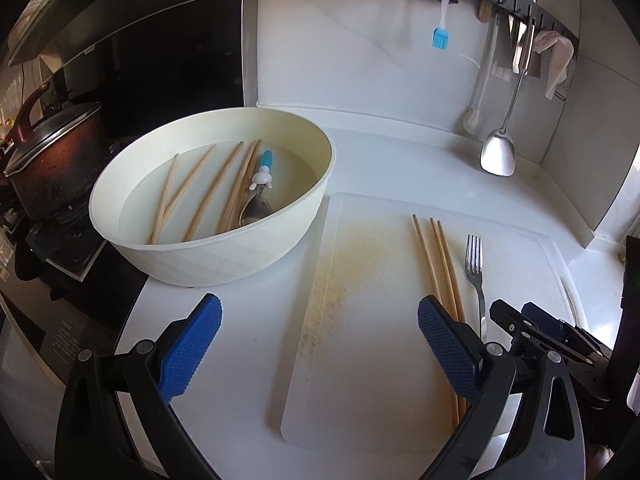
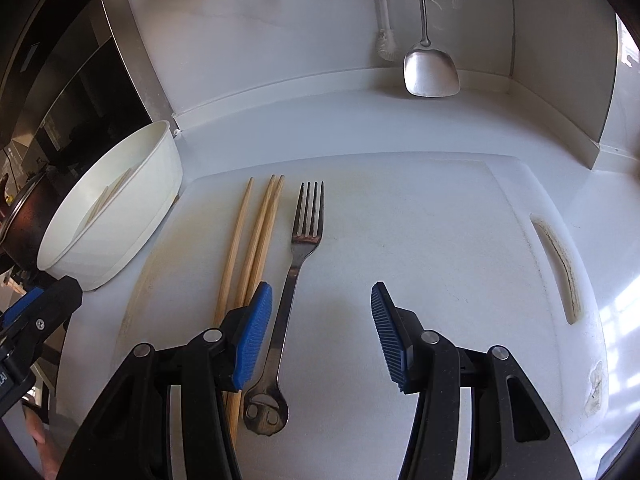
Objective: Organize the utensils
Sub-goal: 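Move both open tools back over the fork and chopsticks on the board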
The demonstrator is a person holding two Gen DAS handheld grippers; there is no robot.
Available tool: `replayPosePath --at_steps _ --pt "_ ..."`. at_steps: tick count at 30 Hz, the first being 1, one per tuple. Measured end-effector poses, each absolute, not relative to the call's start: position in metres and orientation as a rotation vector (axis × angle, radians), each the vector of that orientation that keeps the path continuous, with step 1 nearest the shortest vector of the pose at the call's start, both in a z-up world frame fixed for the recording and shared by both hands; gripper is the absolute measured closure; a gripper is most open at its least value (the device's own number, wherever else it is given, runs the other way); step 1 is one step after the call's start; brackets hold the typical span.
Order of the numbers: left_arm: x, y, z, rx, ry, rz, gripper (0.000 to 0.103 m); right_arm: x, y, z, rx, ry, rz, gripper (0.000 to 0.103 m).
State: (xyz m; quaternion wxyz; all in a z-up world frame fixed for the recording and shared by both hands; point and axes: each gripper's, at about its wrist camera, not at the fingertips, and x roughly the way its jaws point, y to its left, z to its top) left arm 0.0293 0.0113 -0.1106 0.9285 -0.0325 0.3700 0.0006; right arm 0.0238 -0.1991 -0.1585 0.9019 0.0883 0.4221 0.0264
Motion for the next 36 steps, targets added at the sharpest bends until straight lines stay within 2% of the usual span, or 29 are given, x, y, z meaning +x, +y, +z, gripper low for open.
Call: replayPosePath --at_steps 17,36 --pt "0.045 0.006 -0.128 -0.072 0.787 -0.017 0.006 0.037 -0.181 -0.169 0.021 0.89 -0.003 0.054" --pt "0.047 -0.003 -0.133 -0.073 0.8 -0.043 0.006 0.035 -0.204 -0.169 0.022 0.873 -0.089 0.054"
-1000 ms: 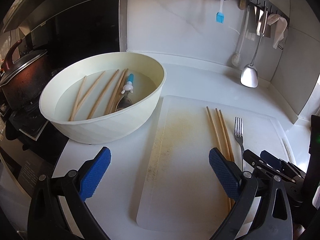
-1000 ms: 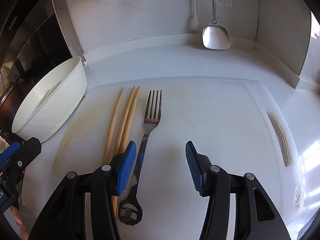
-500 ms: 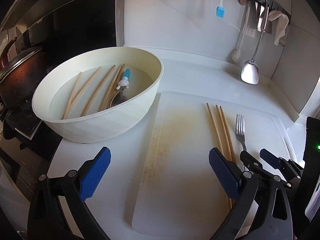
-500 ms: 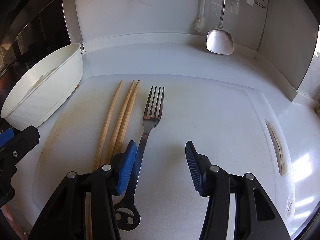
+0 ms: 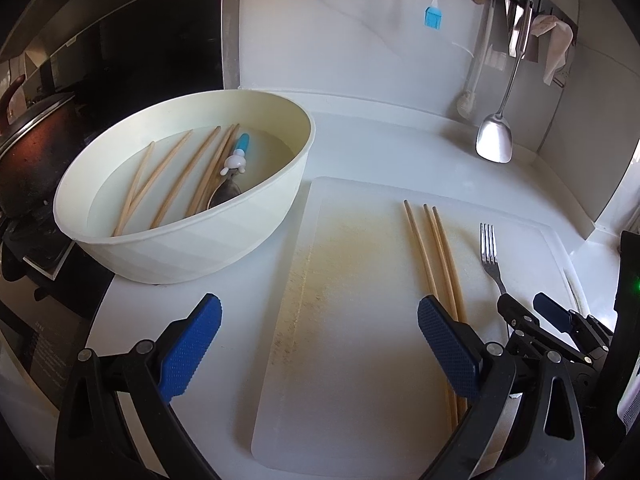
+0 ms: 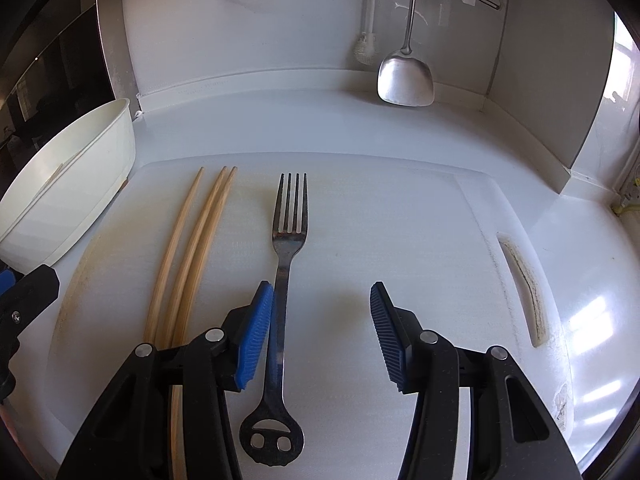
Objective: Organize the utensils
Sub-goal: 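Move both open tools back over the fork and chopsticks on the board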
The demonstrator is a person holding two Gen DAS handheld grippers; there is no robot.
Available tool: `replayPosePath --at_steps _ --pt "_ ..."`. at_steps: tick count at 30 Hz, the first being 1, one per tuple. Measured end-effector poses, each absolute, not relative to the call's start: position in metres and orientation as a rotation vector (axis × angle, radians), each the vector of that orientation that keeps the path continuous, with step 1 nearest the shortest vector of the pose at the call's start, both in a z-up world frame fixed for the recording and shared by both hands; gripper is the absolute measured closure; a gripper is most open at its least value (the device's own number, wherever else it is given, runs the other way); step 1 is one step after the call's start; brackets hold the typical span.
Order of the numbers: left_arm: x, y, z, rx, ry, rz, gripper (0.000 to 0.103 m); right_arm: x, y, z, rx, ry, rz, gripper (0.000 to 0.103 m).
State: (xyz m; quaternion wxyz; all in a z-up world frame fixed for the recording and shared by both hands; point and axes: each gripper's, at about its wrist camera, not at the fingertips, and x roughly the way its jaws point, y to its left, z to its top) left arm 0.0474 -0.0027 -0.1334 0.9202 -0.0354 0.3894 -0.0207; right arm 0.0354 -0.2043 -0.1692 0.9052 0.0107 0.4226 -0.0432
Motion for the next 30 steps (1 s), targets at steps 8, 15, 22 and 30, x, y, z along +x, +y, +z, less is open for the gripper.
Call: replayPosePath --at_steps 8,15,22,30 --pt "0.048 -0.006 -0.135 -0.072 0.806 -0.049 0.006 0.033 -0.222 -0.17 0.031 0.87 -0.138 0.058" --pt "0.049 -0.012 -0.135 -0.066 0.806 -0.062 0.006 0.03 -0.241 -0.17 0.045 0.871 -0.187 0.059" --pt "0.052 -0.02 -0.138 -0.058 0.809 -0.075 0.006 0.025 -0.259 -0.17 0.058 0.87 -0.222 0.059" --pt "0.063 -0.031 -0.148 -0.052 0.818 -0.076 0.006 0.02 -0.271 -0.17 0.07 0.873 -0.235 0.059"
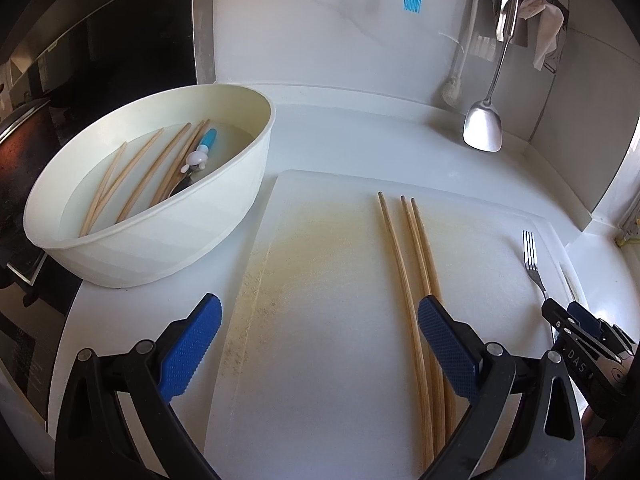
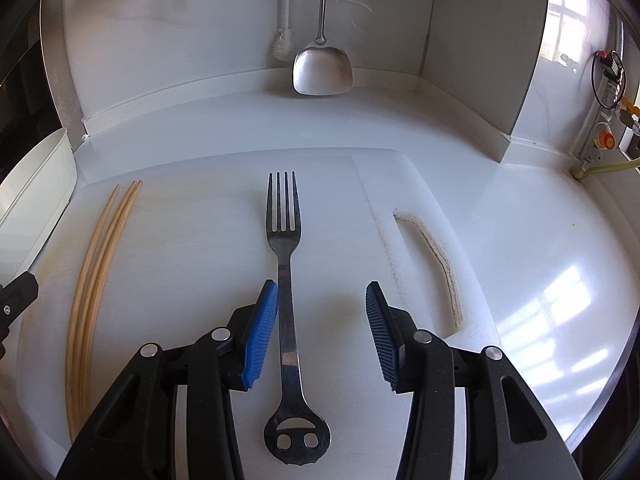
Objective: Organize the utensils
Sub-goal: 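Move both open tools back over the fork and chopsticks on the board, then grasp a chopstick with the left tool while the right tool grasps the steel fork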
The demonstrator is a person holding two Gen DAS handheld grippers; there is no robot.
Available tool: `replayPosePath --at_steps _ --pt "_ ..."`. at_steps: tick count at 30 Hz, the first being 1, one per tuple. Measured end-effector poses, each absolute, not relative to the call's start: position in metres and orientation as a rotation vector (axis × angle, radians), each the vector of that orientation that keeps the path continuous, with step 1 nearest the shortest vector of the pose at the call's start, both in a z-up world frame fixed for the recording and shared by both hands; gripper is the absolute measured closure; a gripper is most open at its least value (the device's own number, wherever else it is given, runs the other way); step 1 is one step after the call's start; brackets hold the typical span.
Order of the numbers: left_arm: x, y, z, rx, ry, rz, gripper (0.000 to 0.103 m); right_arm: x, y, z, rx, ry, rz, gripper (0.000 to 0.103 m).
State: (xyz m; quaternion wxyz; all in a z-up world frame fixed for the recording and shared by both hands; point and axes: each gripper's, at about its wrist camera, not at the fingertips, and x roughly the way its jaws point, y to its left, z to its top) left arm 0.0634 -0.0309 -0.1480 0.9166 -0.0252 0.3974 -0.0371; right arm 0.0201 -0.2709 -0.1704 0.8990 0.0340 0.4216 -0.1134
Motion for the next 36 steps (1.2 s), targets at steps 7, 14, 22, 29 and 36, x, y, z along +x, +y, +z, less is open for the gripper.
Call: replayPosePath --at_steps 7,14,22,29,36 --pt "0.072 -0.041 -0.159 -0.041 0.835 -0.088 0.006 0.019 -0.271 -0.171 0.076 0.87 -0.238 0.059" --pt "0.076 -0.05 -0.171 0.013 0.862 -0.073 0.006 0.019 -0.271 -0.172 0.081 0.871 -0.233 0.059" --pt "0.077 -0.055 -0.177 0.03 0.879 -0.077 0.005 0.021 -0.268 -0.171 0.075 0.87 -0.228 0.059" --pt "0.077 -0.056 -0.178 0.026 0.853 -0.072 0.008 0.025 -0.266 -0.171 0.061 0.87 -0.214 0.059" --pt "0.069 -0.064 -0.173 0.058 0.832 -0.1 0.042 0.024 -0.263 -0.17 0.055 0.871 -0.193 0.068"
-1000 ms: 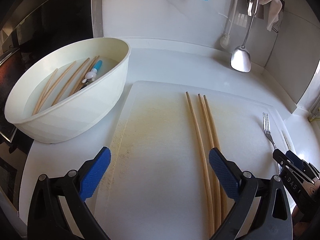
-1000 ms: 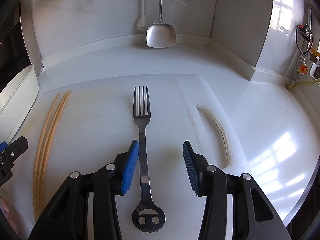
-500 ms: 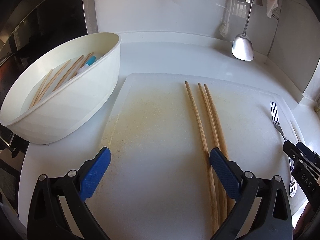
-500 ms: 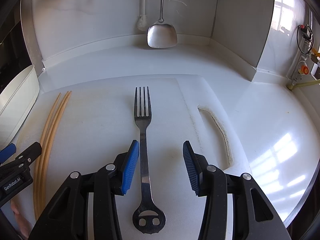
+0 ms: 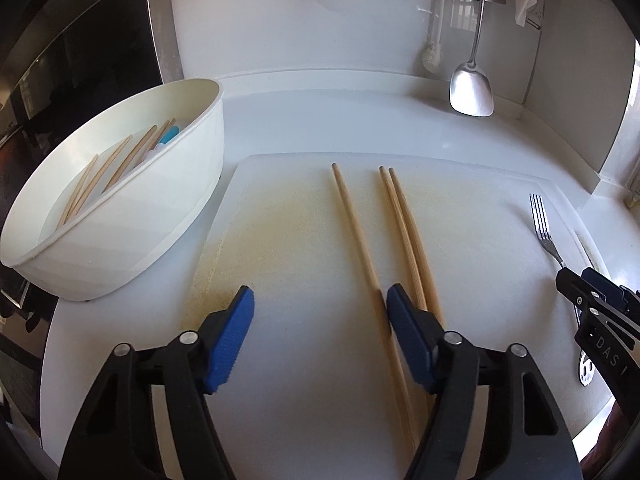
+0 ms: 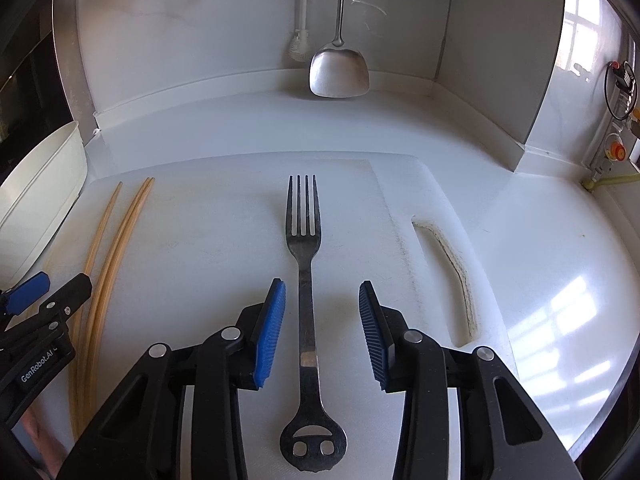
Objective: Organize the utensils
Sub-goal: 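Grasp a chopstick with the left tool while the right tool grasps the steel fork, then carry the chopstick and fork with both tools over the cream basin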
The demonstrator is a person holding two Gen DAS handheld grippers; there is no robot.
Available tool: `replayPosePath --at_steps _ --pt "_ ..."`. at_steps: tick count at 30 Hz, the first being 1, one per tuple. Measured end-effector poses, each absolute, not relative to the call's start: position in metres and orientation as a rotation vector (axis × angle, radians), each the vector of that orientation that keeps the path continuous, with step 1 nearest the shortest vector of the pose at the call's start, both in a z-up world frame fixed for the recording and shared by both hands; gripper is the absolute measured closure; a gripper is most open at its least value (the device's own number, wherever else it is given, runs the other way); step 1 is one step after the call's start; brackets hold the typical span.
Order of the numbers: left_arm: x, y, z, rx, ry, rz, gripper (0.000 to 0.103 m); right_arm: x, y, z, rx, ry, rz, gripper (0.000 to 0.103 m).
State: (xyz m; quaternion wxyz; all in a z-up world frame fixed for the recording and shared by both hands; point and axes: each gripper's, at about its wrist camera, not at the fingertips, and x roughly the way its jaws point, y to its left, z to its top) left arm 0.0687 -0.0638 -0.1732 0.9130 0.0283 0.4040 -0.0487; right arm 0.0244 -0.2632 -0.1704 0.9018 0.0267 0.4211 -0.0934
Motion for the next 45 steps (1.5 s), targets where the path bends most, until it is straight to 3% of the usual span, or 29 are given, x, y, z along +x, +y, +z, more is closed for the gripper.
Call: replayPosePath --at_steps 1,3,4,6,9,19,32,45 --pt "0.069 -0.065 -0.173 0.058 0.829 -0.104 0.045 0.025 -0.262 -0.17 0.057 0.871 -0.19 0.07" --pt "0.069 -0.068 -0.172 0.058 0.828 -0.107 0.063 0.025 -0.259 -0.171 0.049 0.869 -0.186 0.075" --pt "0.07 -0.07 -0.172 0.061 0.83 -0.111 0.067 0.025 -0.258 -0.171 0.042 0.87 -0.185 0.076" --pt "0.07 -0.074 -0.171 0.075 0.831 -0.118 0.083 0.025 -0.254 -0.17 0.041 0.874 -0.172 0.086" --pt "0.068 -0.079 -0.171 0.099 0.828 -0.131 0.095 0.023 -0.246 -0.171 -0.009 0.868 -0.171 0.095" --pt "0.058 -0.071 -0.167 0.05 0.856 -0.155 0.096 0.015 -0.253 -0.165 0.037 0.857 -0.138 0.096" --pt "0.031 -0.058 -0.086 0.016 0.828 -0.141 0.096 -0.003 -0.248 -0.089 0.067 0.798 -0.041 0.096" --pt "0.044 0.063 -0.012 -0.073 0.763 0.022 0.096 0.036 -0.136 -0.02 0.023 0.746 0.193 0.096"
